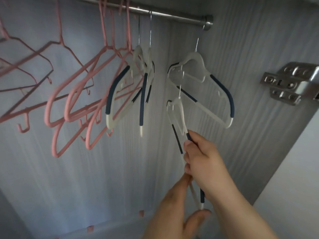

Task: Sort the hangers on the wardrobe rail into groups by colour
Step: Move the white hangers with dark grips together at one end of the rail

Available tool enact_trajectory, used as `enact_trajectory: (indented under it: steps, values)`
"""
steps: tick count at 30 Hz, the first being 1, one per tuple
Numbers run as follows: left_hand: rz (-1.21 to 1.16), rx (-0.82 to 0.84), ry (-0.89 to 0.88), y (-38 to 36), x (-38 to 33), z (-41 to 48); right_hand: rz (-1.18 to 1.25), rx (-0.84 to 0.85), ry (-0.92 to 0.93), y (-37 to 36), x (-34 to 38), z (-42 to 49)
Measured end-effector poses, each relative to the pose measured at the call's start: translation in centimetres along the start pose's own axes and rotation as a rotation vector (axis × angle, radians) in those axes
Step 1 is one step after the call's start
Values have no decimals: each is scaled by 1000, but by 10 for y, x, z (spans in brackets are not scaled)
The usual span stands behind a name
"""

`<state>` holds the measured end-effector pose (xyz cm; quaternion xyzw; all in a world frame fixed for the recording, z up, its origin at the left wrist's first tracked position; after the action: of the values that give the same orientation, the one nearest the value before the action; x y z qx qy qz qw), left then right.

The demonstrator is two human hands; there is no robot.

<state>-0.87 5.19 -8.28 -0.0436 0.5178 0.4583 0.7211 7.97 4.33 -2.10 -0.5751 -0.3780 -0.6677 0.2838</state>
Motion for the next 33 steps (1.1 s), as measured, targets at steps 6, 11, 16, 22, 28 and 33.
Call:
enact_trajectory:
  steps: [6,11,16,22,28,33]
  values:
    - [220,-319,-433,25,-42,18,43,-73,172,-1,76,26]
    - [208,-451,-495,47,-47,64,77,-136,137,-7,119,69]
    - [220,-434,-430,51,-32,90,-28,-189,36,-10,124,102]
    - [291,-399,-407,41,-20,89,-7,-152,-49,-2,106,100]
    - [411,-440,-543,41,-30,52,-606,-350,33,8,115,76]
    - [623,-863,-772,63,-46,7,-497,-388,615,-18,154,27]
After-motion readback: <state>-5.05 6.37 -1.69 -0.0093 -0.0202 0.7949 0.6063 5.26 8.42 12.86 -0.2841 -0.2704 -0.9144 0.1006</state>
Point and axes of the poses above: each hand's wrist, its own z-axis towards the middle knuckle, its own y-axis out of the back of the hand, x = y × z, the point moved 2 cm from there along z, towards the middle knuckle, and after that the axes turned 15 degrees about -y, right-handed, at the moved point
